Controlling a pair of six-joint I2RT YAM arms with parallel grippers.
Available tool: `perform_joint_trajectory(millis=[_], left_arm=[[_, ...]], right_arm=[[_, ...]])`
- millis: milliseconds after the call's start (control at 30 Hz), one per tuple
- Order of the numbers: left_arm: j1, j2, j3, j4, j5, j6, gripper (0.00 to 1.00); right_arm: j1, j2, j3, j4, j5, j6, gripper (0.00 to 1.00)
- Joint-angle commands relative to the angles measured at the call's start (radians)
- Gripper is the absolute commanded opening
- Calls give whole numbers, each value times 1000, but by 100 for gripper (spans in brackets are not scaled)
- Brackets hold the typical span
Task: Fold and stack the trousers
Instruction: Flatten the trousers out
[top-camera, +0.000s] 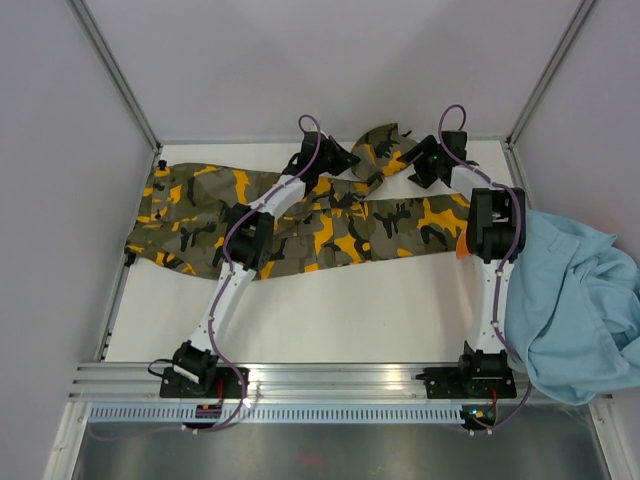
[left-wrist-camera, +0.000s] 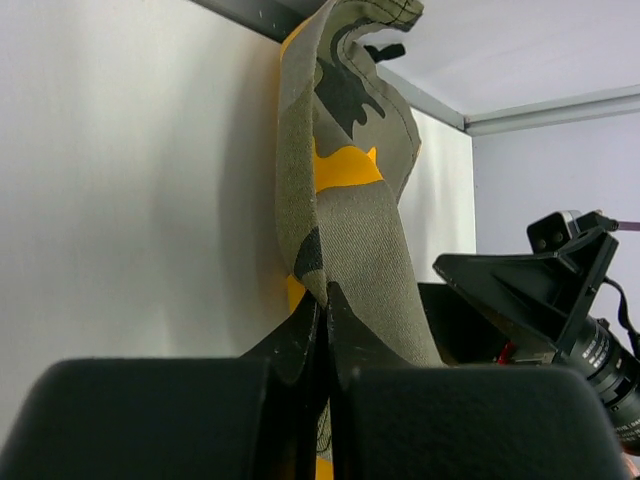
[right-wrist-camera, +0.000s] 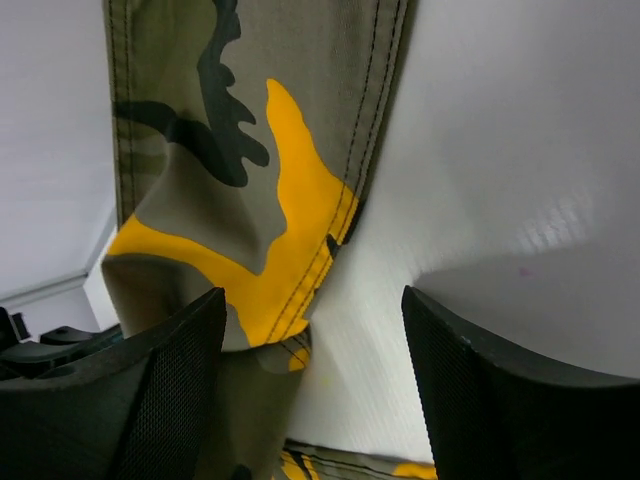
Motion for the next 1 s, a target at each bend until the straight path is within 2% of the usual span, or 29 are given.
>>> perform_joint_trajectory(millis=[0, 167, 300, 367, 400, 467, 500, 567, 800, 900, 967], left_arm=[[-6, -18, -9, 67, 52, -1, 3], [-10, -36, -23, 97, 102, -15, 3], [-15, -68, -41, 116, 105, -4, 3], [-15, -73, -41, 119, 110, -6, 3], [-15, -76, -43, 119, 112, -6, 3], [-15, -78, -46, 117, 113, -6, 3], [-15, -79, -48, 114, 112, -3, 3], [-13, -87, -48, 99, 99, 14, 3], [8, -150, -60, 53, 38, 103, 6], [7, -202, -64, -36, -100, 212, 6], [5, -225, -101, -24, -183, 272, 6]], right_arm=[[4, 33, -14, 103, 18, 97, 76], [44, 85, 12, 164, 40, 140, 66], [65, 122, 40, 192, 46, 163, 51], [71, 134, 52, 192, 53, 161, 40], [75, 137, 60, 190, 55, 158, 32], [73, 136, 57, 190, 66, 153, 24], [71, 130, 55, 184, 70, 138, 14], [59, 101, 38, 178, 90, 124, 2], [-51, -132, -124, 74, 173, -12, 0], [-108, -232, -201, 46, 208, -89, 0], [-132, -263, -216, 17, 230, -159, 0]])
